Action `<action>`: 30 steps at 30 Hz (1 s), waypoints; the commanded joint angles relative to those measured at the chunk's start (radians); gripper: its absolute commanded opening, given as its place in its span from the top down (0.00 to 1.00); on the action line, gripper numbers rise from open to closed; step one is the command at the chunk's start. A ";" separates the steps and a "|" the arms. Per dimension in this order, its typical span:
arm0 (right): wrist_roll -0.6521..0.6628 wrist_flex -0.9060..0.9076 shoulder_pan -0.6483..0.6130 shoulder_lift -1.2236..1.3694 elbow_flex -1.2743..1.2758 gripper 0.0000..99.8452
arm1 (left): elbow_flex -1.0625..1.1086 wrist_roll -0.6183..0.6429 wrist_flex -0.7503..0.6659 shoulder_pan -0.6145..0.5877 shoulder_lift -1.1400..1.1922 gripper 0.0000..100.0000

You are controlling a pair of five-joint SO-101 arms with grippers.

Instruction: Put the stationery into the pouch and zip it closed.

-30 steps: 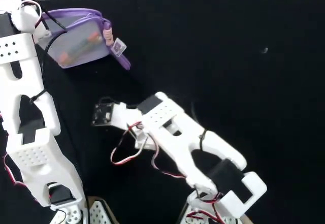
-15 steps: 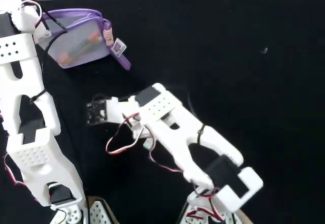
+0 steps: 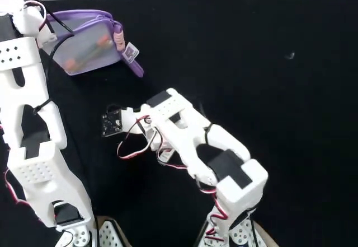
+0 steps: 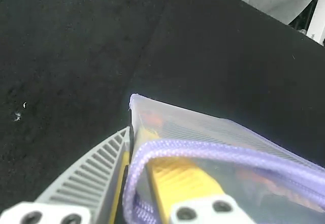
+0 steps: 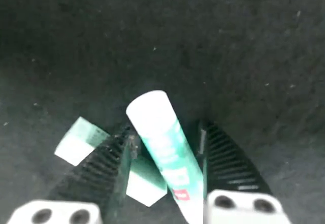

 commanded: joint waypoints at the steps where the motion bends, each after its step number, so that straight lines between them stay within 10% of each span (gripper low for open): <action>1: 0.009 -0.012 0.017 0.033 -0.065 0.88 | -0.027 -0.006 -0.020 -0.008 -0.006 0.97; 18: -0.288 -0.049 0.199 -0.610 0.025 0.99 | -0.194 0.000 0.157 0.160 -0.012 0.97; 30: -0.585 -0.468 0.242 -1.250 0.315 0.99 | -0.139 0.002 0.157 0.371 -0.066 0.97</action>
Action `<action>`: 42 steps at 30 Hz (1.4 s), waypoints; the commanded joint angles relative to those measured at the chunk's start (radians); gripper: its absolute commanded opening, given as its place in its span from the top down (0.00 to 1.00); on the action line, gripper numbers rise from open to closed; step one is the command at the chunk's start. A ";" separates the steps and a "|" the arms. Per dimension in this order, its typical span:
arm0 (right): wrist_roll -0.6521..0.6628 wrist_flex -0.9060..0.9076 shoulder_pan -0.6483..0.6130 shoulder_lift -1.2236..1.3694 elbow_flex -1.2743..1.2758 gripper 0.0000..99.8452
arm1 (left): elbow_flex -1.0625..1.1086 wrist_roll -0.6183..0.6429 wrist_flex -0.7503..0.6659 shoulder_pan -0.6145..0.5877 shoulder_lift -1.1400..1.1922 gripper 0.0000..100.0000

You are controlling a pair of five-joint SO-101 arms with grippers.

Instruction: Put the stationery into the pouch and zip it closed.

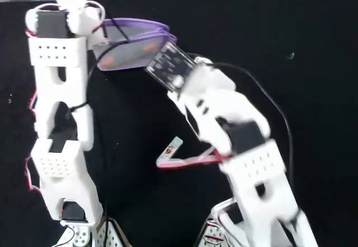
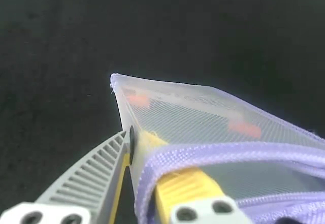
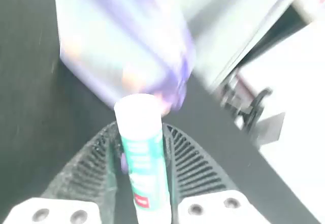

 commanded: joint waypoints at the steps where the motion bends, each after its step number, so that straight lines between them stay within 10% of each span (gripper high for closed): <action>1: -0.084 -0.158 0.017 -0.170 0.065 0.99 | -0.008 0.012 0.006 0.061 -0.083 0.97; 17: -0.371 -1.016 0.012 -0.401 0.567 0.99 | 0.061 0.023 -0.002 0.163 -0.100 0.97; 29: -0.463 -1.479 0.015 0.070 0.625 0.99 | 0.061 0.021 -0.002 0.162 -0.098 0.97; 42: -0.598 -1.553 0.066 0.380 0.496 0.99 | 0.061 0.018 -0.002 0.159 -0.098 0.97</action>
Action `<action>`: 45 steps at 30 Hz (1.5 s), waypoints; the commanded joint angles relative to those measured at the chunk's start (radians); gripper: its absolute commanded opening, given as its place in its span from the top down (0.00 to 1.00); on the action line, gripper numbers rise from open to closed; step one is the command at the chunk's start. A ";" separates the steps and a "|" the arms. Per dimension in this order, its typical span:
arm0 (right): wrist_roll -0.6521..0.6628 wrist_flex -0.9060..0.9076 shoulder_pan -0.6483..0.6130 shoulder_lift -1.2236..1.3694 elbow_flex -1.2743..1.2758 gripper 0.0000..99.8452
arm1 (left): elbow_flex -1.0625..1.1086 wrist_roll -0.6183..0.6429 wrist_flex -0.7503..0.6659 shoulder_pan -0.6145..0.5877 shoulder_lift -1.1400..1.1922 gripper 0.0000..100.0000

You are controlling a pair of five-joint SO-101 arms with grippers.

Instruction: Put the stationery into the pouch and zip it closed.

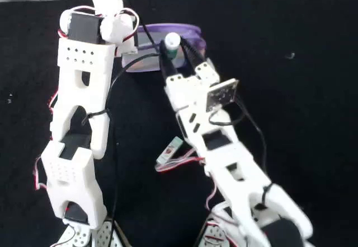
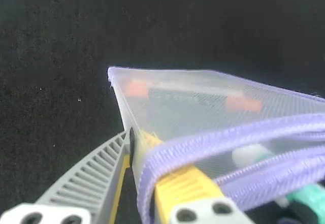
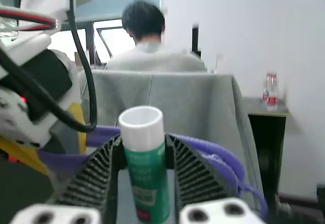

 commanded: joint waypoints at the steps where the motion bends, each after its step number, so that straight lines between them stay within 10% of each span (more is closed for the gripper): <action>1: -0.017 -0.006 0.054 -0.004 -0.074 0.99 | -0.008 0.003 -0.002 0.007 -0.057 0.97; 18: -0.017 0.195 0.002 -0.312 -0.217 0.99 | -0.019 0.003 -0.015 0.007 0.035 0.97; 45: -0.123 0.107 -0.028 0.269 -0.285 0.98 | -0.079 0.008 0.002 -0.079 0.006 0.97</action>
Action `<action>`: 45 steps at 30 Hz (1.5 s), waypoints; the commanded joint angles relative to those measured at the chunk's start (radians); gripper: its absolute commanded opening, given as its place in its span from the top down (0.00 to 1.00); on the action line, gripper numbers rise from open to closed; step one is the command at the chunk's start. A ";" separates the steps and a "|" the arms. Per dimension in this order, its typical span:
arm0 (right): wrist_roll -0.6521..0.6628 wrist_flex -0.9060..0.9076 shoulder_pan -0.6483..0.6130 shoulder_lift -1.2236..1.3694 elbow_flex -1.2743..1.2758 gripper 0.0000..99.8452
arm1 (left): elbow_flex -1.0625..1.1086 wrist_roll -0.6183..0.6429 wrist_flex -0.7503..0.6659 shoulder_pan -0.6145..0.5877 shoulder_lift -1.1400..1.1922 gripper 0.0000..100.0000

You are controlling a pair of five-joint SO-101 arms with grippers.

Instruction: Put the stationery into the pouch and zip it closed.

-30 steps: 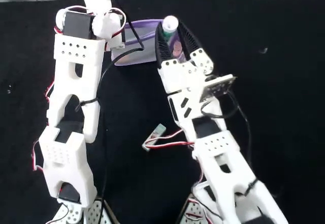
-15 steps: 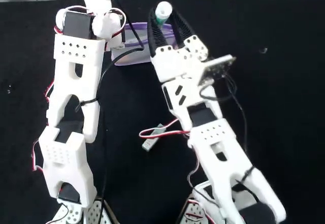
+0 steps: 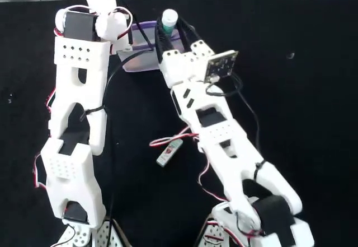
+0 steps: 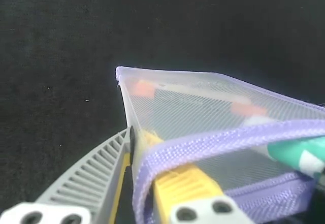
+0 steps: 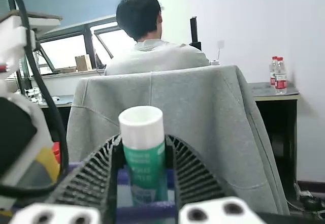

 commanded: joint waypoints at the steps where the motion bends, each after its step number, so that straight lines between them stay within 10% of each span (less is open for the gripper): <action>1: -0.011 0.000 -0.028 0.056 -0.010 0.96 | -0.054 0.011 0.003 -0.039 -0.034 0.97; 7: -0.005 0.011 -0.026 0.018 0.002 0.75 | -0.059 0.011 0.003 -0.044 -0.034 0.97; 24: 0.018 0.822 0.169 -0.742 -0.070 0.75 | -0.136 0.005 0.003 -0.200 -0.035 0.97; 33: 0.640 1.450 0.092 -0.774 -0.128 0.75 | -0.139 0.003 0.000 -0.229 -0.026 0.97; 45: 1.195 1.700 -0.121 -0.773 0.226 0.75 | -0.131 -0.012 -0.051 -0.334 -0.025 0.97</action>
